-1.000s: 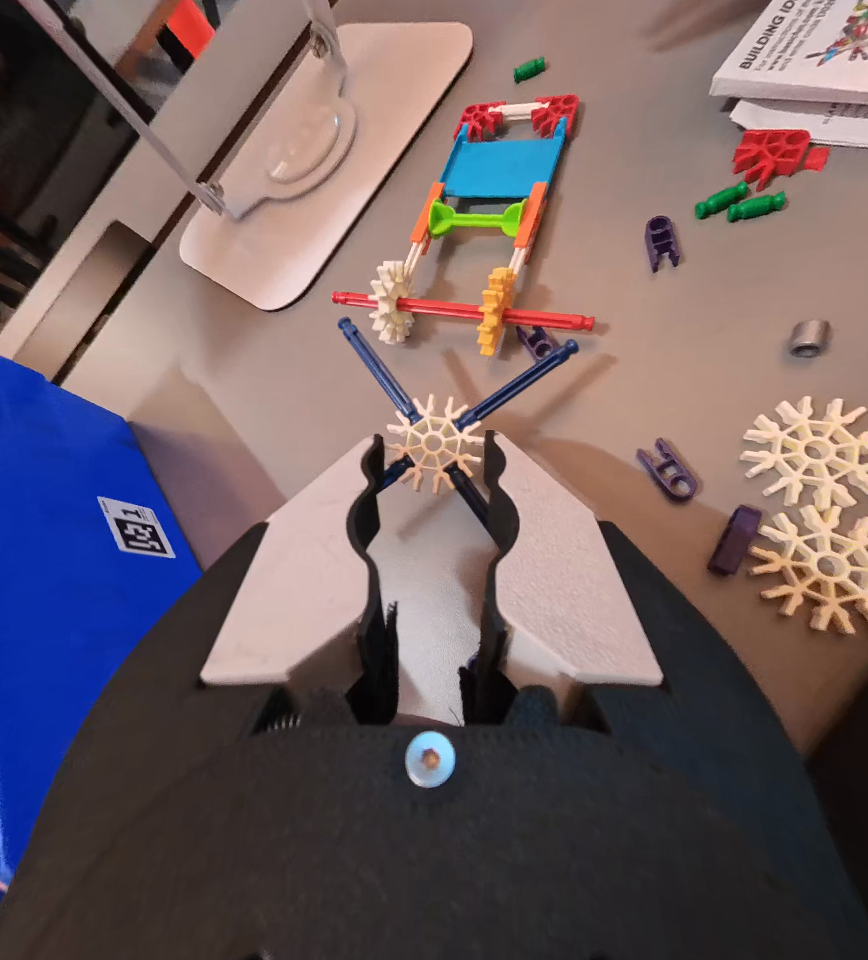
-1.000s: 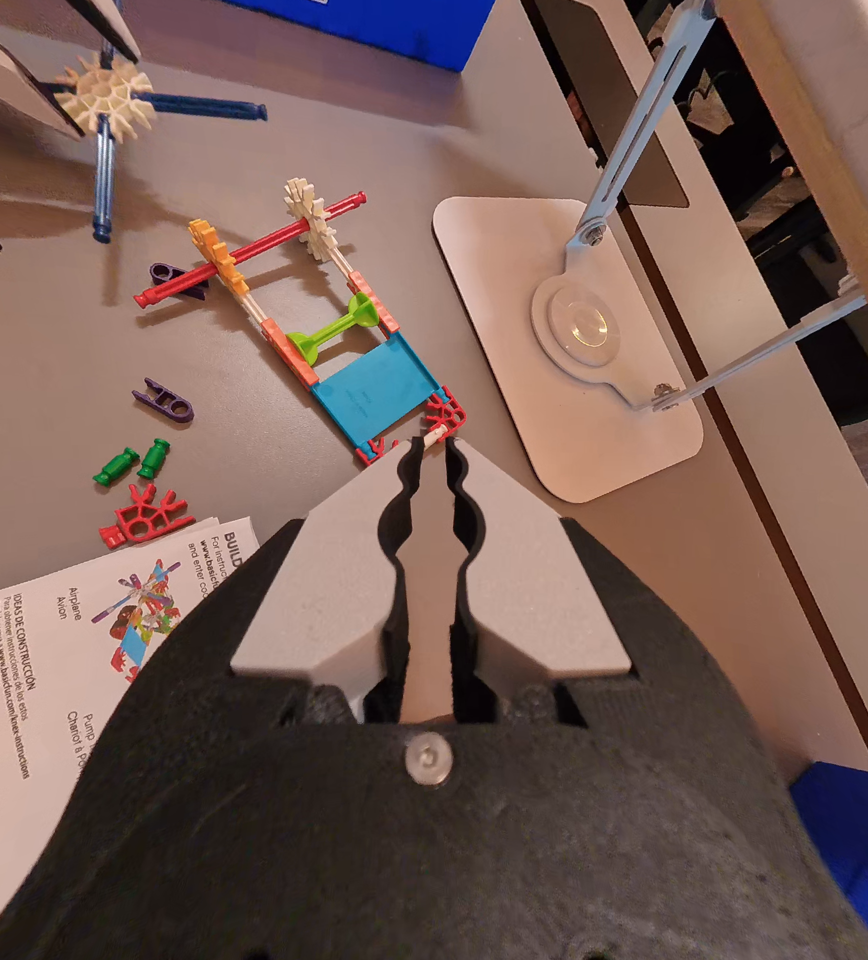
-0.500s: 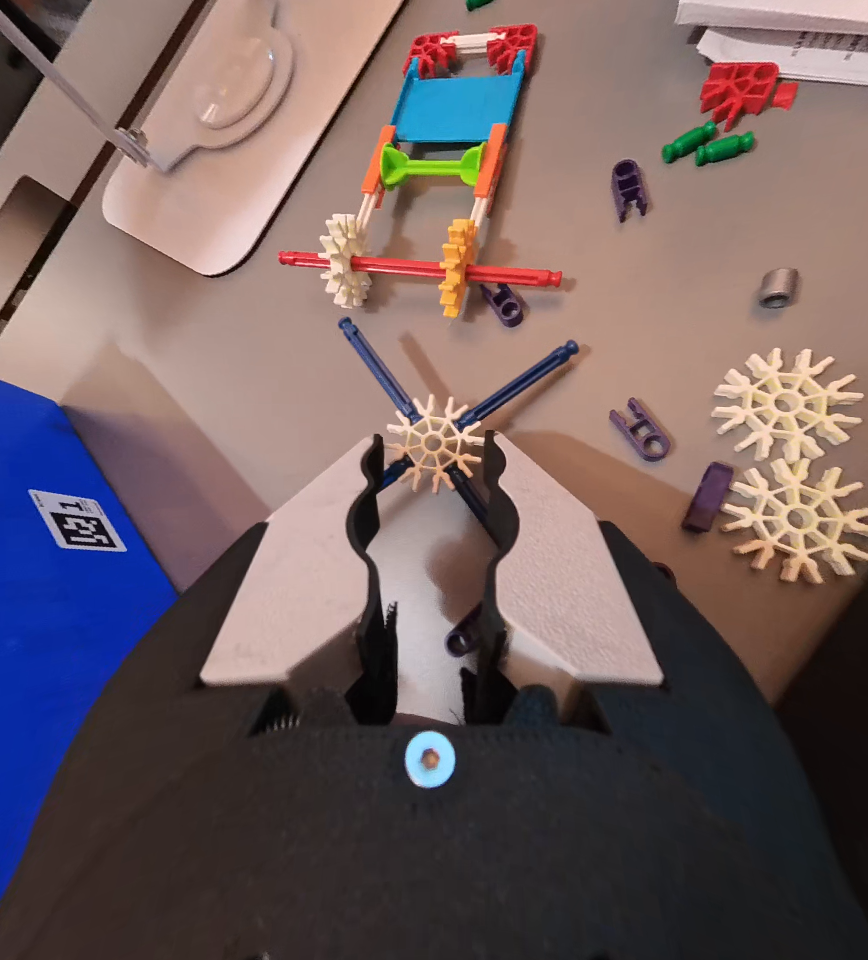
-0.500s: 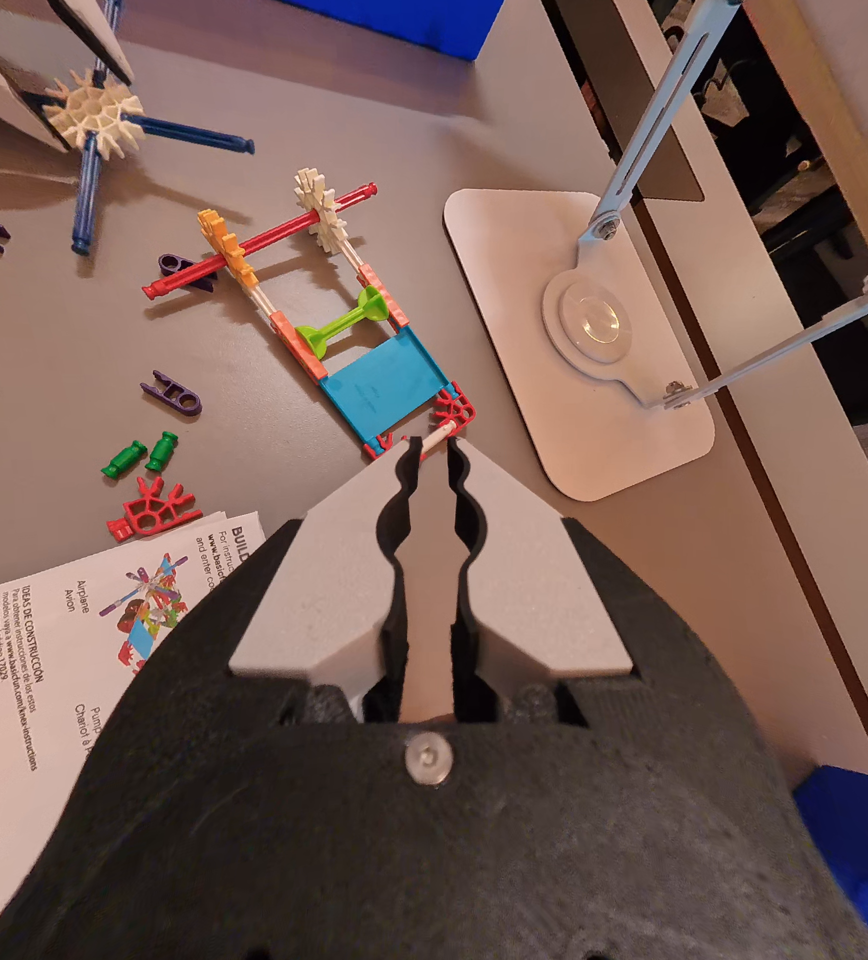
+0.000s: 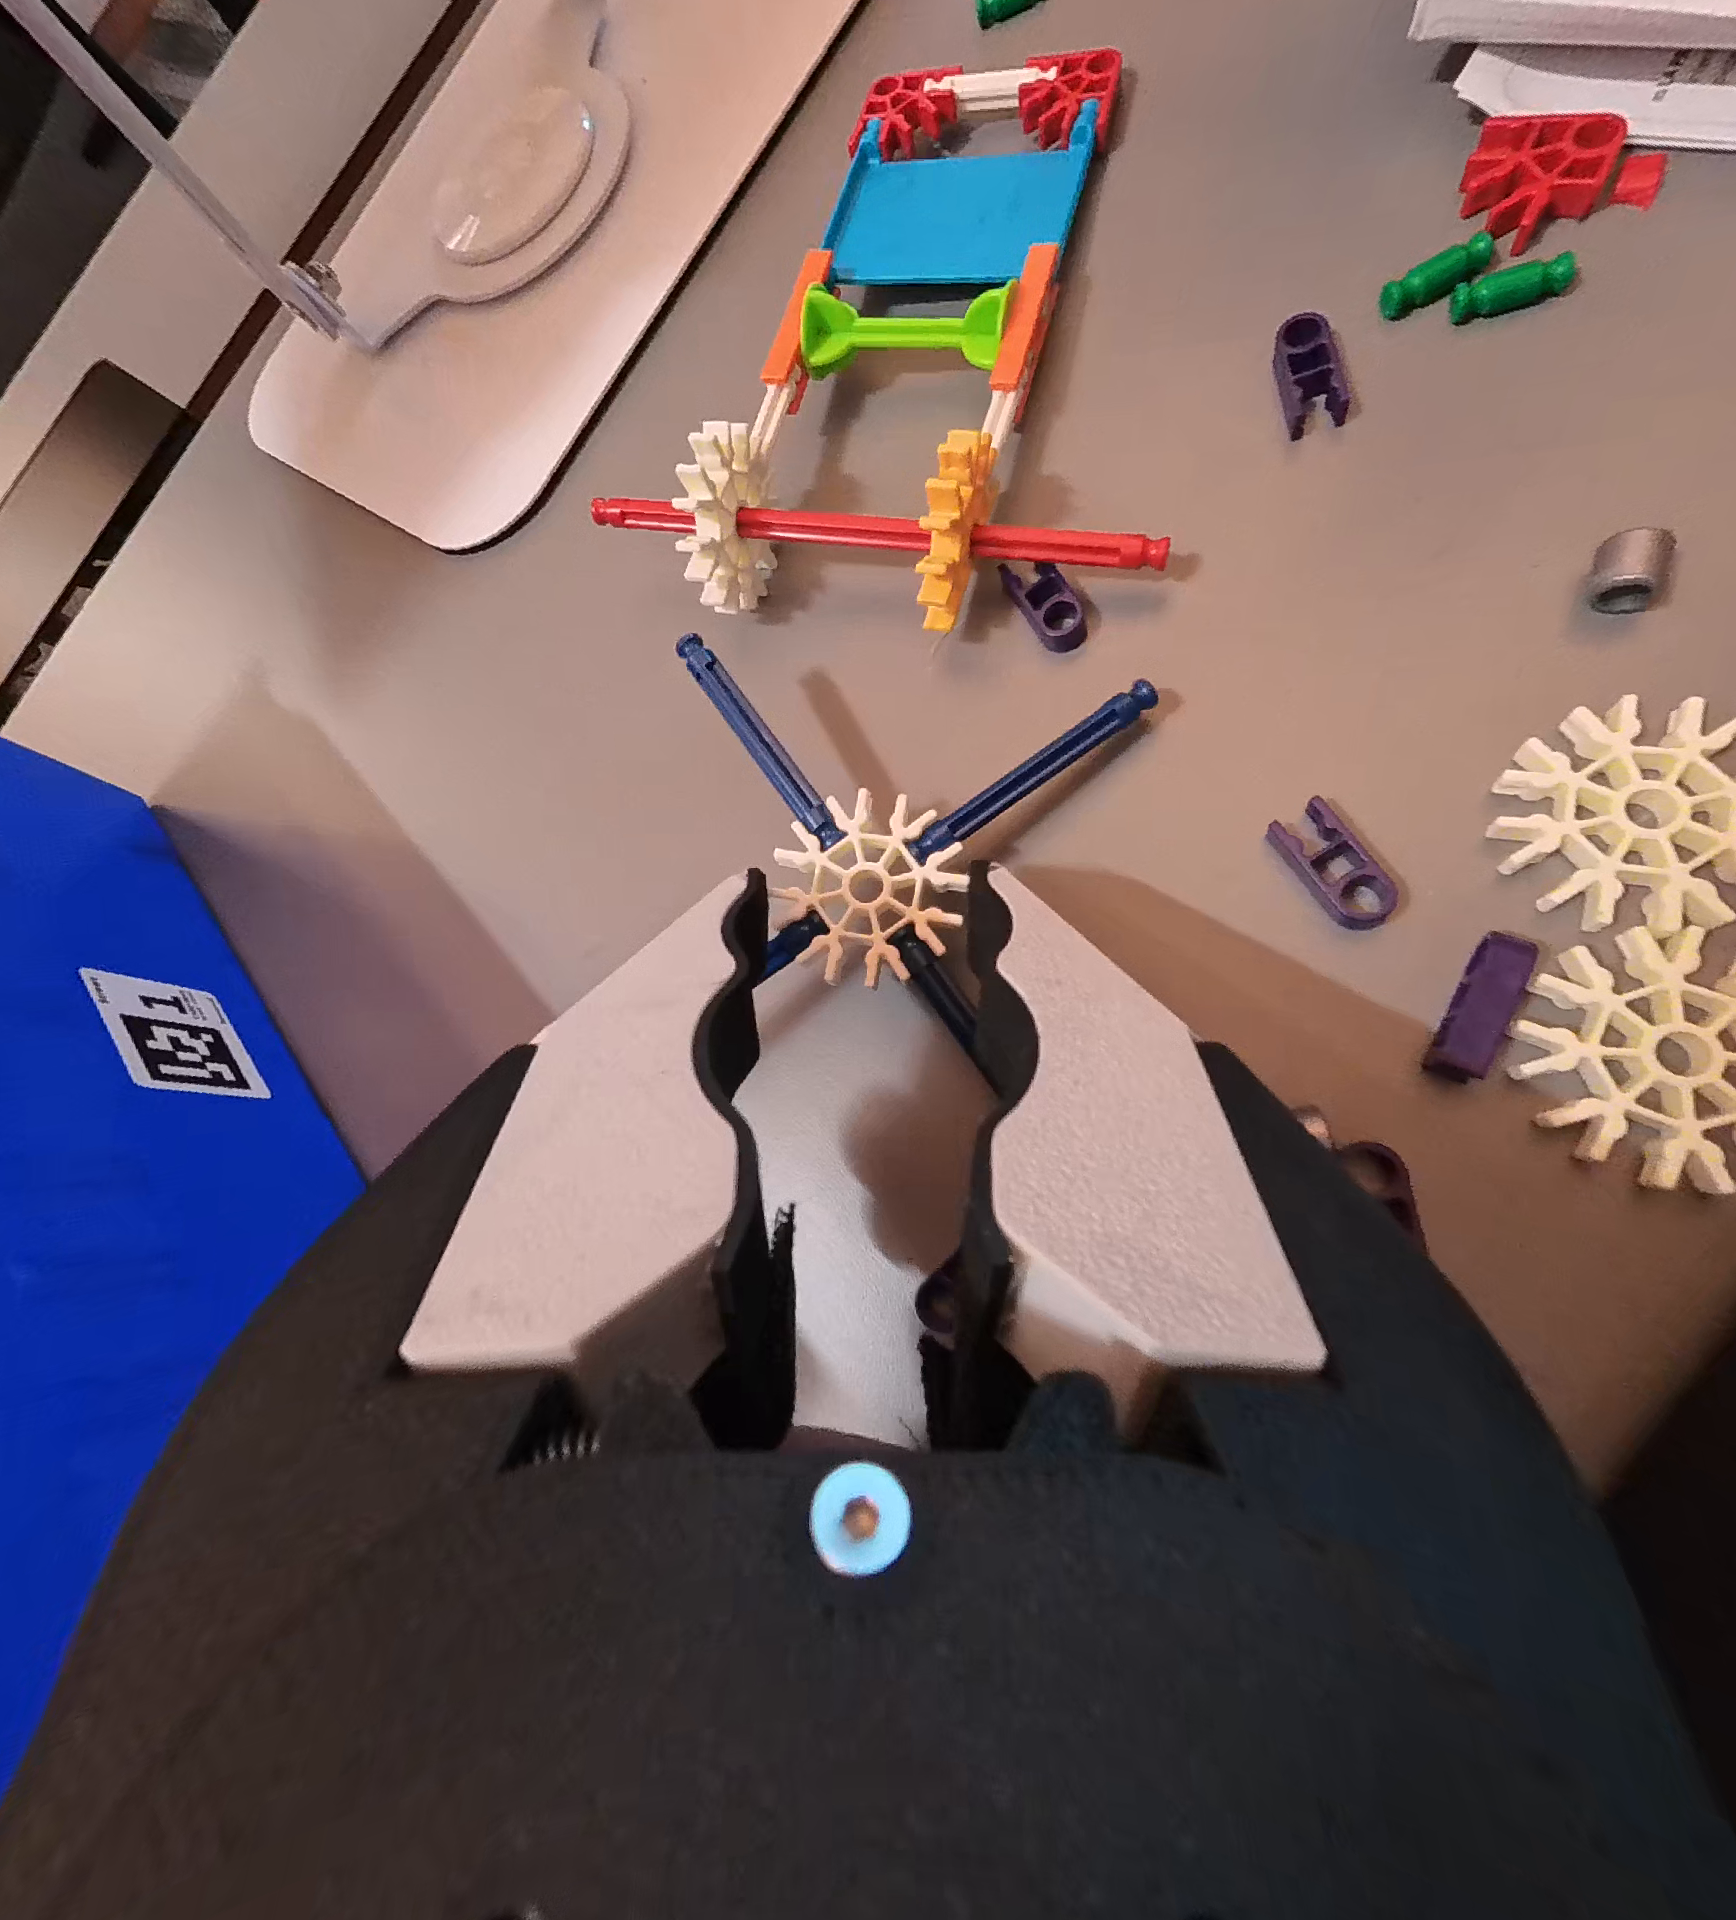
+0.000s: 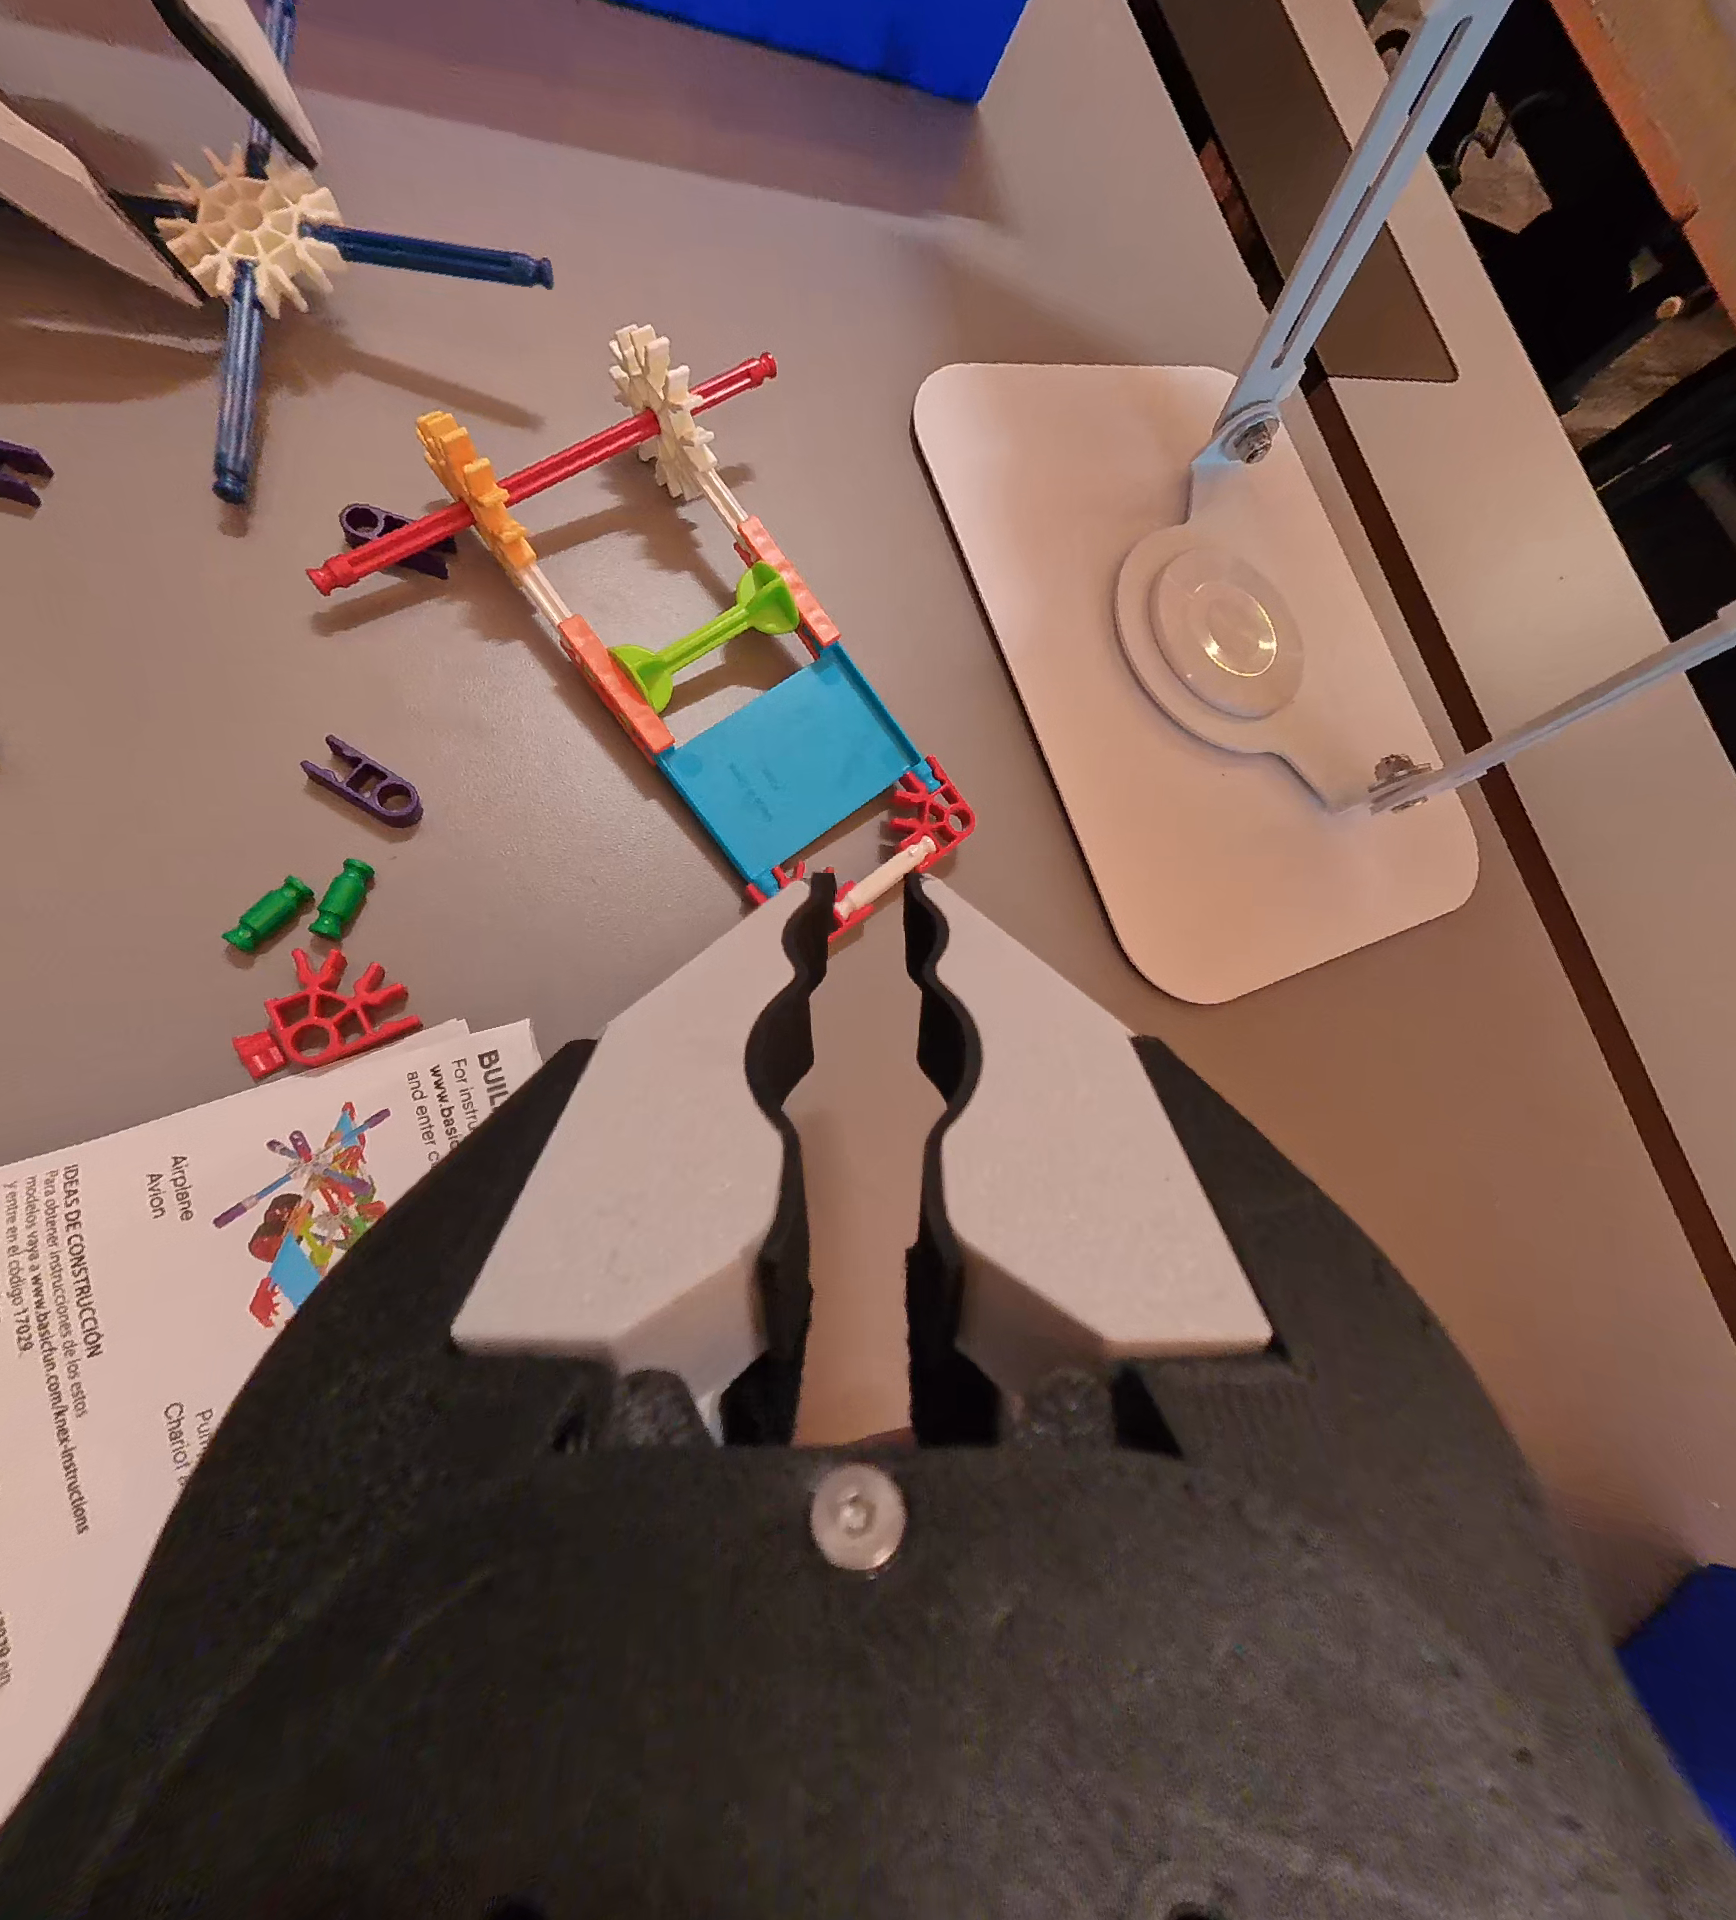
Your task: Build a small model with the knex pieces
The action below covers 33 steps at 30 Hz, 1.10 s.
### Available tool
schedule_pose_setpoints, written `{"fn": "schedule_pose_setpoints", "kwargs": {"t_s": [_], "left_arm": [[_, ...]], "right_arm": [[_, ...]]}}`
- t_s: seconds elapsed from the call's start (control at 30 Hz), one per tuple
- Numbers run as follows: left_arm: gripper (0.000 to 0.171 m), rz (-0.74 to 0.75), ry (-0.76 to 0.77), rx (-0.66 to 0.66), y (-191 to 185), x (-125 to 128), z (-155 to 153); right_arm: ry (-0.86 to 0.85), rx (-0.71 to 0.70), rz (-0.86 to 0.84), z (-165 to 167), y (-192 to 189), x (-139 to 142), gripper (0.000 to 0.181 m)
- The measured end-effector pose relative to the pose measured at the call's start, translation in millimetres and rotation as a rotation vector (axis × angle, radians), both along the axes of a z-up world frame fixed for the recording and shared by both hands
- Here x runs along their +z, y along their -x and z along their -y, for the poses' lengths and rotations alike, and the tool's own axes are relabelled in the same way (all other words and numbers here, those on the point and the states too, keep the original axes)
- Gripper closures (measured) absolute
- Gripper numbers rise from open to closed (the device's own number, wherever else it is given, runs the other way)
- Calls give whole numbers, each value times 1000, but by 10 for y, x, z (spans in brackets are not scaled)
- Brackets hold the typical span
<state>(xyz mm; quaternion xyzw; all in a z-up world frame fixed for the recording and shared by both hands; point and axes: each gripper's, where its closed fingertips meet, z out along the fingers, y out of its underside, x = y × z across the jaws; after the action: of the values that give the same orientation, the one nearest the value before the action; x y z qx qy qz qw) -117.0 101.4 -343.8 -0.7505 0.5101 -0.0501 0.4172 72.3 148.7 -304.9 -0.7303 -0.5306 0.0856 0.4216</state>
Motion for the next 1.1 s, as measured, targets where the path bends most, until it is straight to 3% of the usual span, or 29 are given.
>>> {"fn": "schedule_pose_setpoints", "kwargs": {"t_s": [0.53, 0.73, 0.87, 1.03, 1.1], "left_arm": [[135, 20, -4, -7, -18, 1, -28], [135, 42, -15, -6, -30, 51, -39], [135, 56, -23, -15, -44, 83, -25], [135, 70, -33, -35, -90, 120, 14], [135, 69, -33, -42, -108, 116, 29]], "right_arm": [[42, 72, -16, 138, 114, -1, 167], [219, 317, -68, 762, 527, 22, 167], [290, 460, 10, 1177, 826, -161, 168], [311, 510, 168, 1344, 956, -524, 166], [325, 530, 147, 1381, 1005, -521, 174]]}}
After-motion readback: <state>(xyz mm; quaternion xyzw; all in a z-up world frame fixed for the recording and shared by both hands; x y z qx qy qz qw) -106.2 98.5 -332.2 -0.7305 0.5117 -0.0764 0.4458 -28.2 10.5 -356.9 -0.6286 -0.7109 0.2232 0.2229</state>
